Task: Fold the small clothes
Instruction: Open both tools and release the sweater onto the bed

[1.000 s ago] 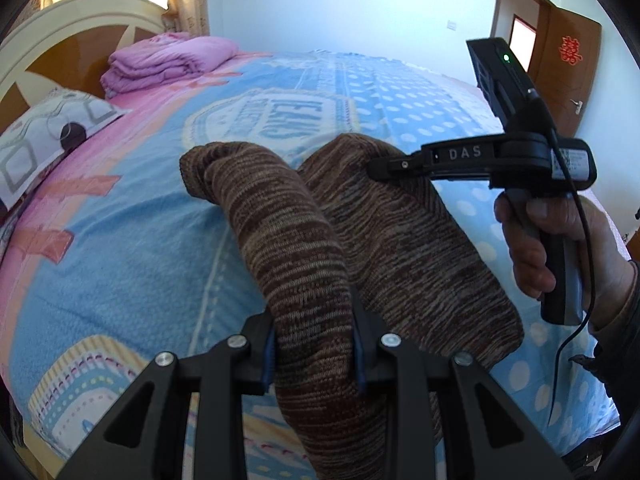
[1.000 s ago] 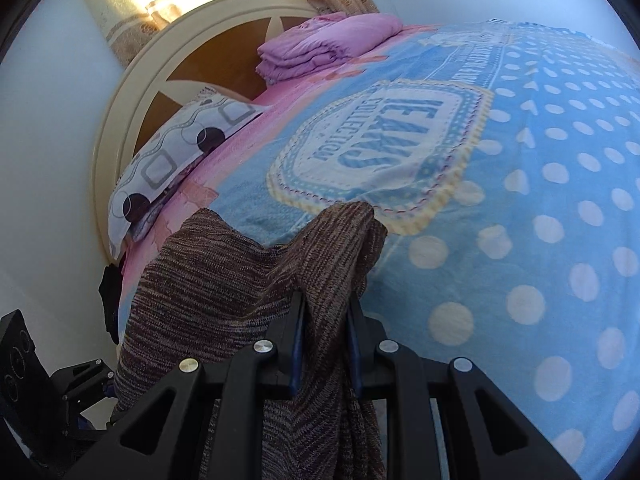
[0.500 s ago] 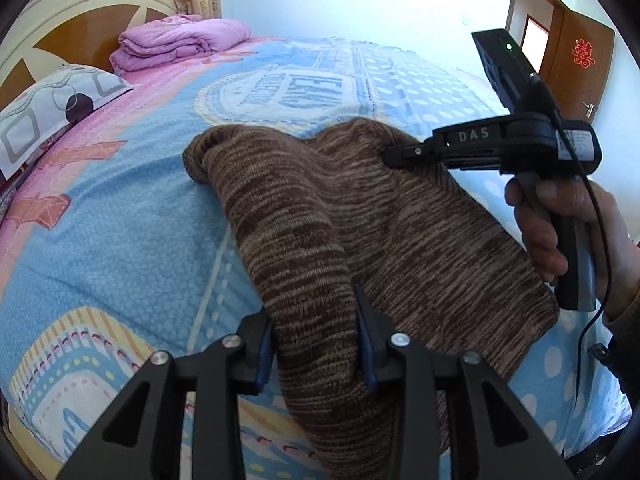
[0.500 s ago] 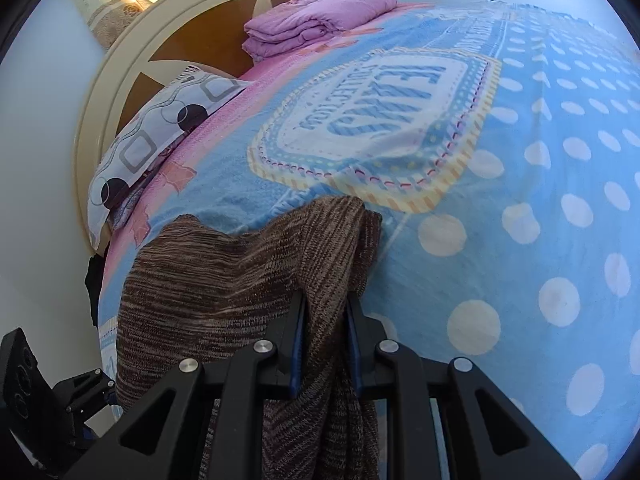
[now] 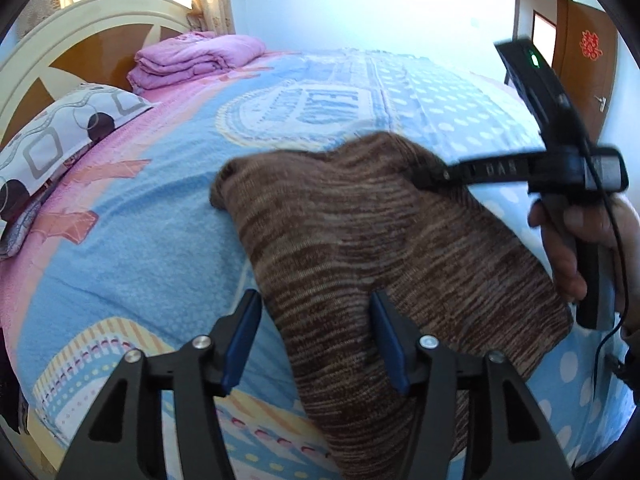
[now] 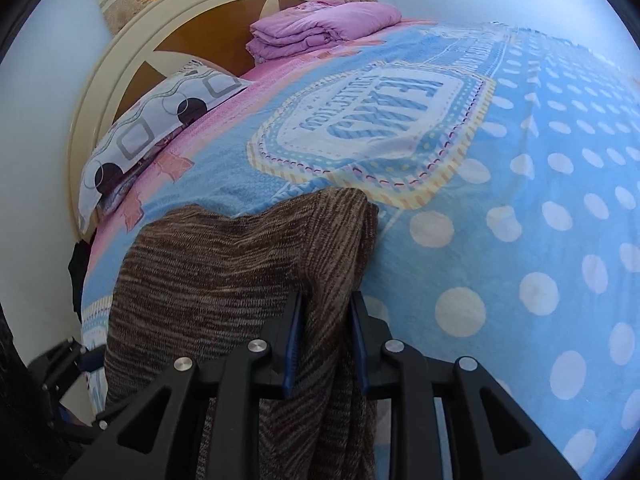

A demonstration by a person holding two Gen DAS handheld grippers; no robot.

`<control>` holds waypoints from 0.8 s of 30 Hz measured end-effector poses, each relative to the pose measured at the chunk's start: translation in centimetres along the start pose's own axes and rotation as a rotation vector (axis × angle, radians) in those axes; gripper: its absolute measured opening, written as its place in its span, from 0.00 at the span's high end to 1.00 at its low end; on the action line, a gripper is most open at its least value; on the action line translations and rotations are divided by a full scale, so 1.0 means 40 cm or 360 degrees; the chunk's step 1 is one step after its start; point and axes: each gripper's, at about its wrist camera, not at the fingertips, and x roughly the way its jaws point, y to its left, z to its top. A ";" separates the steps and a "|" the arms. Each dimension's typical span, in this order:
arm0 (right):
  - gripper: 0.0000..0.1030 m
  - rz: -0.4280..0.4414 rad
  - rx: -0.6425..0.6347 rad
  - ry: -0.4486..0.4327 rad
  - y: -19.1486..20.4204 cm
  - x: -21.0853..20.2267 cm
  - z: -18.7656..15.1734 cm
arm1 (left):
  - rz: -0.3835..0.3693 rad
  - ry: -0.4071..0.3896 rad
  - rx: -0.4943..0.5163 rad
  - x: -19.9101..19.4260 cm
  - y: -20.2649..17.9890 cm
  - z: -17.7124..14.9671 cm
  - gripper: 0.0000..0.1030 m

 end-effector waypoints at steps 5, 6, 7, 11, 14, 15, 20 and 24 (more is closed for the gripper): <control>0.75 -0.0023 0.0003 -0.0008 -0.008 -0.021 -0.015 | 0.0087 -0.0028 -0.0012 0.009 0.024 0.006 0.27; 0.72 -0.0027 0.0007 -0.0016 -0.007 -0.031 -0.019 | 0.0080 -0.0013 -0.0026 0.021 0.030 0.005 0.26; 0.69 -0.0030 0.0003 -0.0032 -0.003 -0.048 -0.027 | 0.0071 -0.0002 -0.0042 0.030 0.035 0.001 0.26; 0.50 0.0020 -0.0084 -0.0085 0.037 -0.107 -0.088 | 0.0073 -0.0004 -0.0067 0.042 0.041 -0.008 0.18; 0.48 -0.0140 -0.0196 -0.0023 0.056 -0.096 -0.137 | 0.0067 -0.0002 -0.0083 0.044 0.046 -0.009 0.15; 0.48 -0.0217 -0.0210 0.0027 0.049 -0.080 -0.155 | 0.0066 0.0002 -0.0092 0.045 0.048 -0.010 0.12; 0.48 -0.0234 -0.0052 -0.0023 0.011 -0.106 -0.174 | 0.0073 -0.0005 -0.0083 0.020 0.050 -0.026 0.10; 0.48 -0.0283 -0.0012 -0.0100 0.027 -0.173 -0.204 | 0.0102 -0.0057 -0.0072 -0.039 0.053 -0.040 0.10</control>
